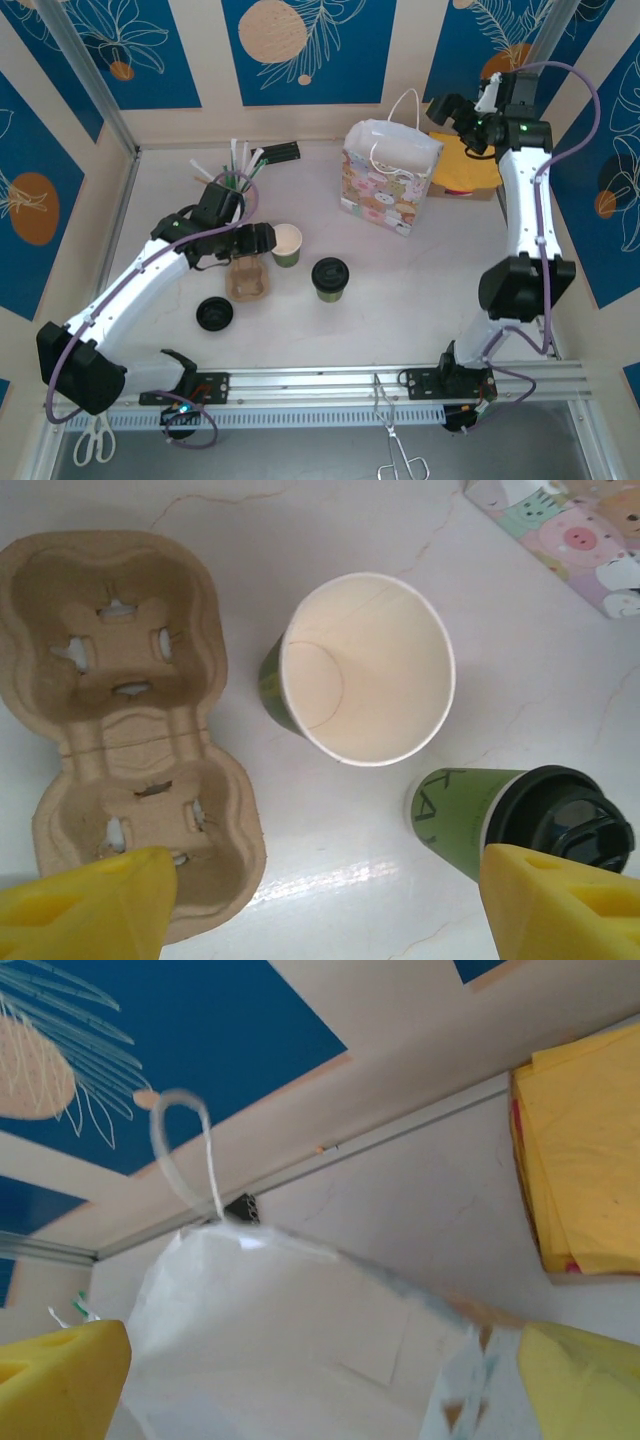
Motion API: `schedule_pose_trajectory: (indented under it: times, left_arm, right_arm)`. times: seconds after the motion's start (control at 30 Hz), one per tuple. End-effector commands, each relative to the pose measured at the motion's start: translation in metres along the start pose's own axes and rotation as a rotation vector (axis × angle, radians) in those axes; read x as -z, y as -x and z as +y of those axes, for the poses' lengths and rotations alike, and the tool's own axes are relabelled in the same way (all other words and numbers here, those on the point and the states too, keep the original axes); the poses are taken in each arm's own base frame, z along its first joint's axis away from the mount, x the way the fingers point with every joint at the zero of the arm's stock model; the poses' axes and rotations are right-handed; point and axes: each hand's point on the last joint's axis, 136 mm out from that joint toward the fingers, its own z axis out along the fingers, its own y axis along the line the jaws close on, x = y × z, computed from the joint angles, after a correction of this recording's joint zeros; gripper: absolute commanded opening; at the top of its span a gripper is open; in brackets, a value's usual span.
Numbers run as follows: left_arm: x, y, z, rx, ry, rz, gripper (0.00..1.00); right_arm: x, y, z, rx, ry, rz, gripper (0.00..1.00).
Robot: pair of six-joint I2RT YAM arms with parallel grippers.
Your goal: Pack the takeout coffee
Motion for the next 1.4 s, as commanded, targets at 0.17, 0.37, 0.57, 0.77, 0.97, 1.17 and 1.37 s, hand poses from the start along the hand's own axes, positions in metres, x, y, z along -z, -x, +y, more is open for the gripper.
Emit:
schedule_pose_trajectory:
  times: [0.17,0.37,0.57,0.77,0.97,1.17,1.37]
  left_arm:
    - [0.017,0.000,-0.005,0.014,-0.038,-0.025,0.80]
    - [0.016,-0.003,-0.002,0.018,-0.033,-0.025,0.80]
    - [0.013,0.000,-0.011,0.009,-0.069,-0.012,0.80]
    - [0.007,0.005,-0.022,-0.004,-0.092,0.009,0.80]
    - [0.005,0.007,-0.027,-0.014,-0.099,0.017,0.80]
    - [0.004,0.005,-0.026,-0.016,-0.098,0.024,0.81]
    - [0.003,0.003,-0.023,-0.015,-0.086,0.032,0.81]
  right_arm:
    - [-0.030,0.004,0.013,-0.186,0.299,0.184,0.99]
    - [-0.031,-0.022,0.024,-0.177,0.313,0.233,0.99]
    - [-0.028,-0.043,0.021,-0.178,0.269,0.249,1.00]
    - [-0.023,-0.062,0.017,-0.177,0.239,0.266,1.00]
    - [-0.015,-0.087,0.020,-0.184,0.229,0.293,1.00]
    - [-0.005,-0.116,0.025,-0.190,0.220,0.317,1.00]
    - [0.001,-0.149,0.032,-0.191,0.216,0.365,1.00]
